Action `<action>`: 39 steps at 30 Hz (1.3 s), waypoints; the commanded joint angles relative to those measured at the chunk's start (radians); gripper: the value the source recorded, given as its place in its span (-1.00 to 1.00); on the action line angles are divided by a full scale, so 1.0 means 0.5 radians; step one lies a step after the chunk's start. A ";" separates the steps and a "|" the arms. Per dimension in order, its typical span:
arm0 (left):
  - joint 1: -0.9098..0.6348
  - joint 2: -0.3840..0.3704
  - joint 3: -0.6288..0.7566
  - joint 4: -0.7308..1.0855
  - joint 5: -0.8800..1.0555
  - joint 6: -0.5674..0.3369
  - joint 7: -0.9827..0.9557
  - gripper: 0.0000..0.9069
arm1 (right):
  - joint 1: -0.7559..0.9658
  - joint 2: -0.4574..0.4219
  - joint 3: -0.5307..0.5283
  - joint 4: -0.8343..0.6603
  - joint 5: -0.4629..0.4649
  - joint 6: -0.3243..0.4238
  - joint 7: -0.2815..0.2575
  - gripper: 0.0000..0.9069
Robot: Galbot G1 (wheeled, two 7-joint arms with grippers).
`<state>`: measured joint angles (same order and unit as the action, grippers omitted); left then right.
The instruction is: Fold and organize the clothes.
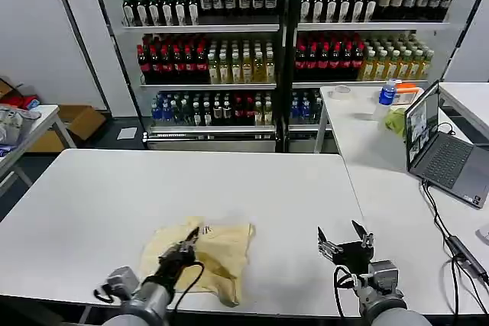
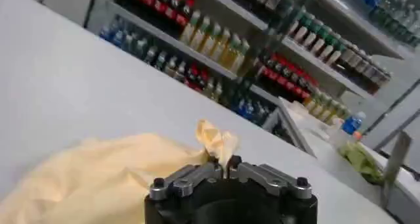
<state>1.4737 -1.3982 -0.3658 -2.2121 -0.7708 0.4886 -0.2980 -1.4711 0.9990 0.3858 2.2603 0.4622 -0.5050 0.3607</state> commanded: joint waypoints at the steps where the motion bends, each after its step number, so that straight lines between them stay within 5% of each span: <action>1: -0.238 -0.167 0.288 0.382 0.126 -0.010 -0.007 -0.84 | 0.013 -0.032 0.004 -0.016 0.016 0.004 -0.002 1.00; 4: -0.295 -0.170 0.324 0.452 0.153 -0.012 0.001 -0.60 | 0.023 -0.047 0.011 -0.017 0.032 0.004 -0.003 1.00; 5: -0.309 -0.168 0.329 0.465 0.176 -0.011 0.008 0.07 | 0.026 -0.051 0.013 -0.018 0.037 0.004 -0.004 1.00; 7: -0.321 -0.159 0.328 0.483 0.201 -0.001 0.024 1.00 | 0.028 -0.056 0.018 -0.020 0.042 0.004 -0.004 1.00; 17: -0.157 -0.022 0.228 0.177 0.121 0.018 0.210 1.00 | 0.040 -0.040 0.005 -0.032 0.041 0.002 -0.002 1.00; 25: 0.108 0.139 -0.237 -0.252 -0.191 -0.005 0.270 1.00 | 0.034 -0.018 0.008 -0.021 0.034 -0.001 0.000 1.00; 32: 0.251 0.366 -0.705 -0.151 -0.182 -0.043 0.164 1.00 | 0.034 0.020 -0.005 -0.017 0.021 -0.001 -0.003 1.00; 39: 0.226 0.462 -0.789 0.065 -0.372 0.091 0.133 1.00 | 0.030 0.037 0.003 -0.020 0.014 -0.001 -0.004 1.00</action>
<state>1.5457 -1.2552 -0.5921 -2.2369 -0.8540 0.4911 -0.2160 -1.4563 1.0130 0.3873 2.2498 0.4696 -0.5047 0.3587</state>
